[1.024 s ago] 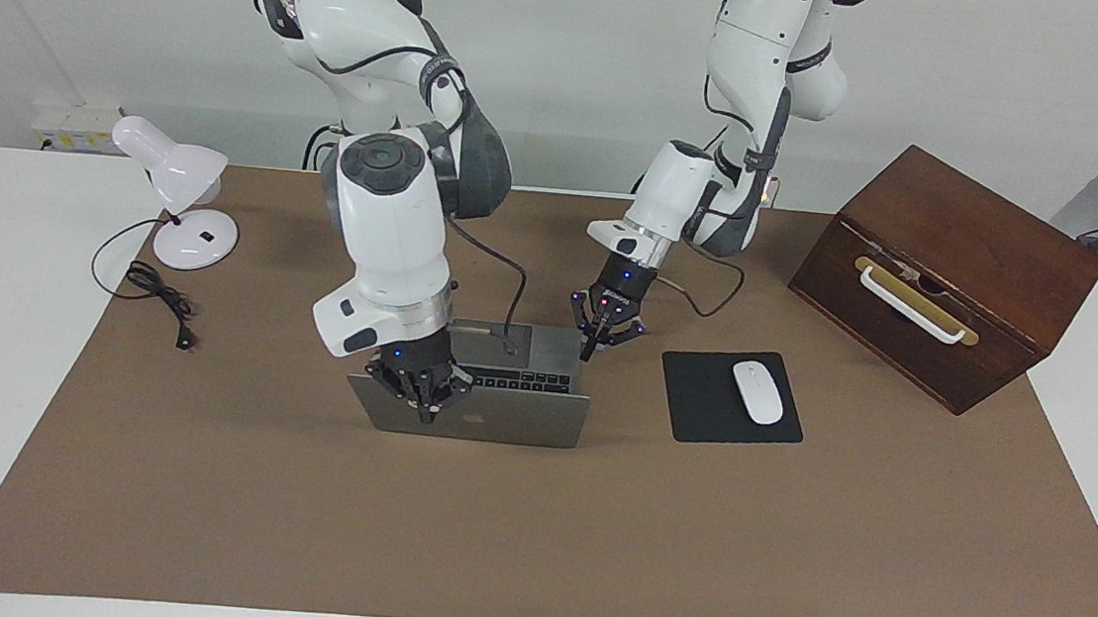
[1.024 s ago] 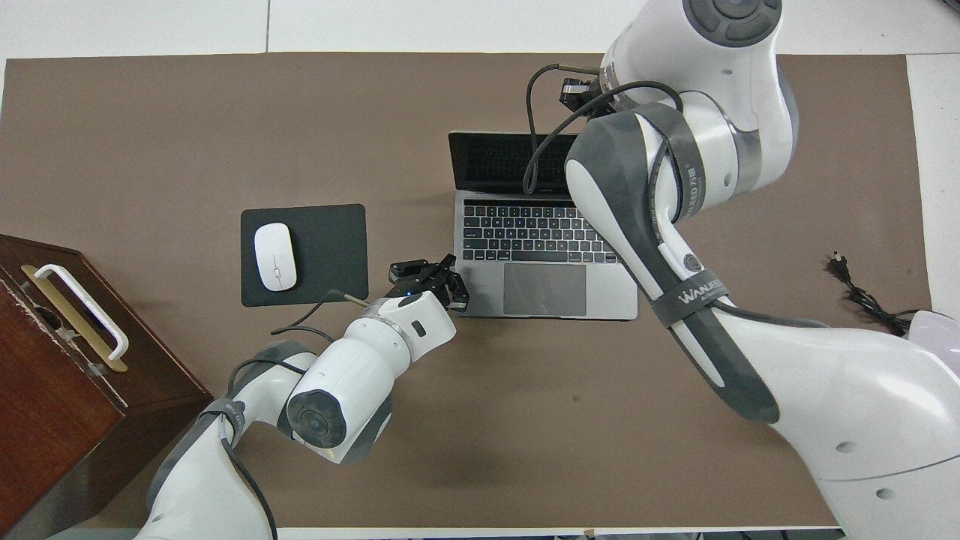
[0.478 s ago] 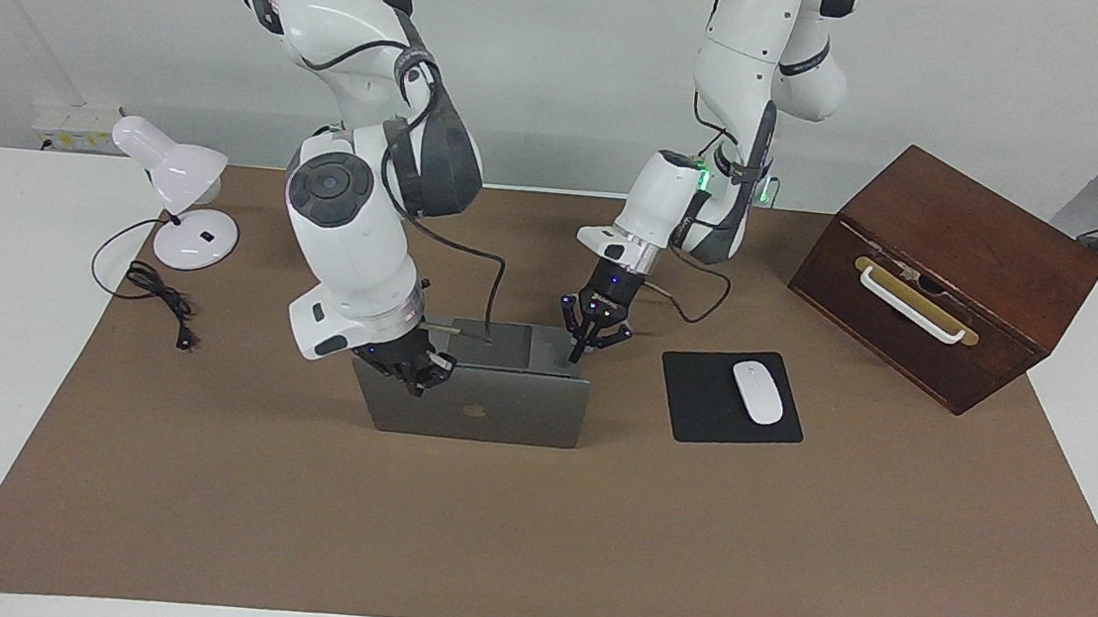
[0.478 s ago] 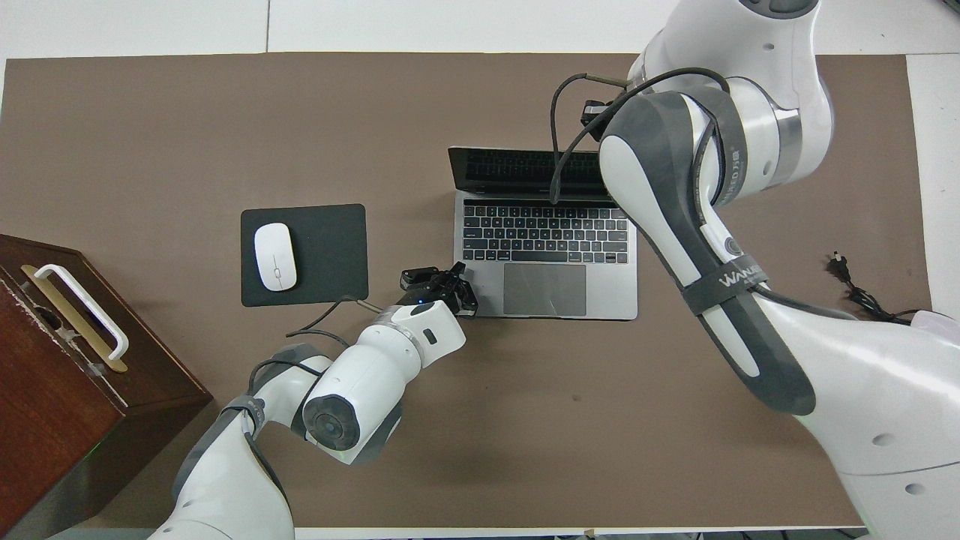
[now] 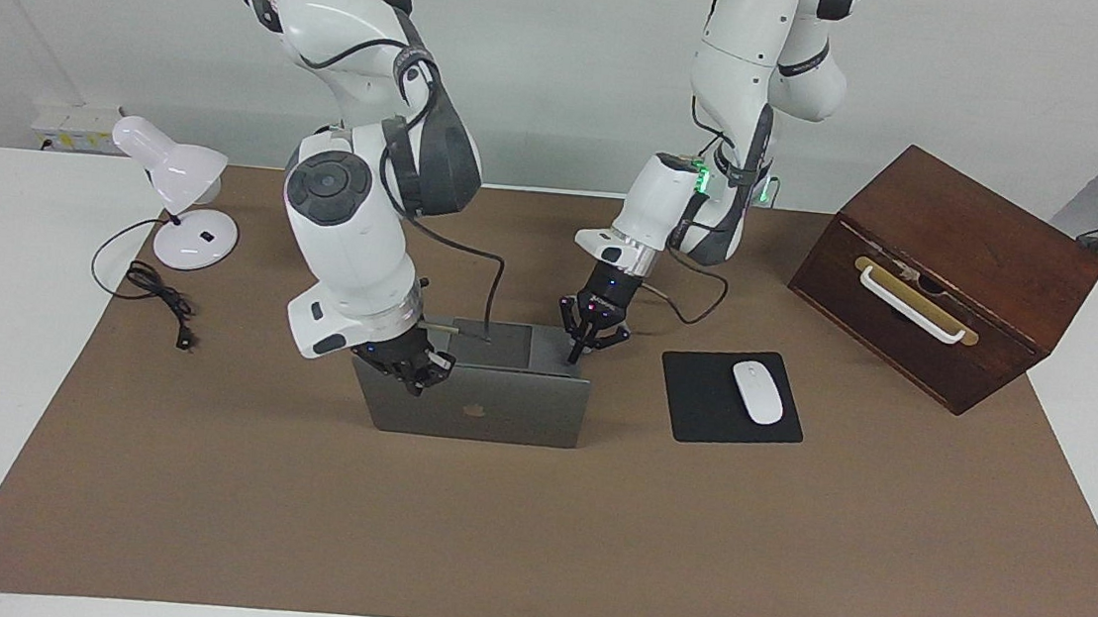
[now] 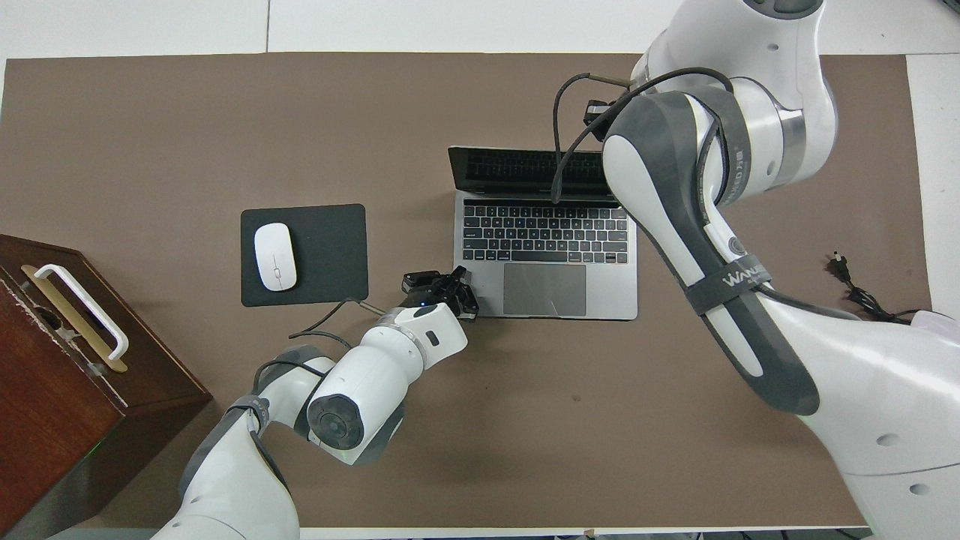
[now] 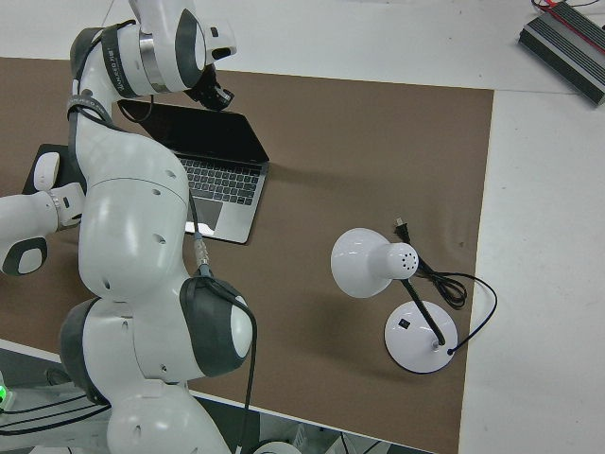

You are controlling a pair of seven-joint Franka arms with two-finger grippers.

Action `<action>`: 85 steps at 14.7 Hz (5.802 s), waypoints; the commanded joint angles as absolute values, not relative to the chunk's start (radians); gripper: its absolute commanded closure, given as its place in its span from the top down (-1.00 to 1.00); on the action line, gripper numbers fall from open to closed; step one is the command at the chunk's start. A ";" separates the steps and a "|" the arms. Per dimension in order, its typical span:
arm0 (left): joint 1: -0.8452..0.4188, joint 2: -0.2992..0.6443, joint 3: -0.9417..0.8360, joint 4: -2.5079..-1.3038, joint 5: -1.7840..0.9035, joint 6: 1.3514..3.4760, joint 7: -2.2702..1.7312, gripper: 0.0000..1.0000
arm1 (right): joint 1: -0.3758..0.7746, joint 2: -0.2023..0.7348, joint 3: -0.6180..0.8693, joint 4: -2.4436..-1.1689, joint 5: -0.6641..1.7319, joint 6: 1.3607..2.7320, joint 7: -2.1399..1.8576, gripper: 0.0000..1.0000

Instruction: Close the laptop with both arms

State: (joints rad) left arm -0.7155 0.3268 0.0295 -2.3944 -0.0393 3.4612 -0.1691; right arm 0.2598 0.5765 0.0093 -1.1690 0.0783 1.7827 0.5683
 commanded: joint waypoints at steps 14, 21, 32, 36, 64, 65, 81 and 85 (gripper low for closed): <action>-0.759 0.350 0.052 -2.465 -0.035 3.488 -0.107 -1.00 | 0.232 0.542 0.020 -1.248 0.091 1.782 0.502 -1.00; -0.761 0.348 0.054 -2.497 -0.035 3.499 -0.077 -1.00 | 0.230 0.541 0.020 -1.252 0.091 1.798 0.502 -1.00; -0.761 0.350 0.054 -2.497 -0.035 3.499 -0.063 -1.00 | 0.229 0.529 0.021 -1.279 0.100 1.781 0.500 -1.00; -0.761 0.350 0.054 -2.497 -0.035 3.499 -0.063 -1.00 | 0.224 0.528 0.021 -1.322 0.106 1.792 0.500 -1.00; -0.759 0.351 0.054 -2.497 -0.035 3.499 -0.054 -1.00 | 0.222 0.560 0.021 -1.560 0.176 2.051 0.512 -1.00; -0.759 0.351 0.054 -2.497 -0.035 3.499 -0.054 -1.00 | 0.222 0.560 0.021 -1.565 0.175 2.052 0.512 -1.00; -0.750 0.351 0.055 -2.493 -0.037 3.499 -0.055 -1.00 | 0.175 0.471 0.006 -1.509 0.141 2.049 0.454 -0.12; -0.741 0.350 0.054 -2.484 -0.037 3.501 -0.058 -1.00 | 0.094 0.430 0.006 -1.499 0.138 2.059 0.237 1.00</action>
State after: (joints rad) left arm -0.7398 0.3279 0.0364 -2.4330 -0.0392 3.5182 -0.0620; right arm 0.1361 0.4515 -0.0036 -1.4982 0.1428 2.0454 0.3363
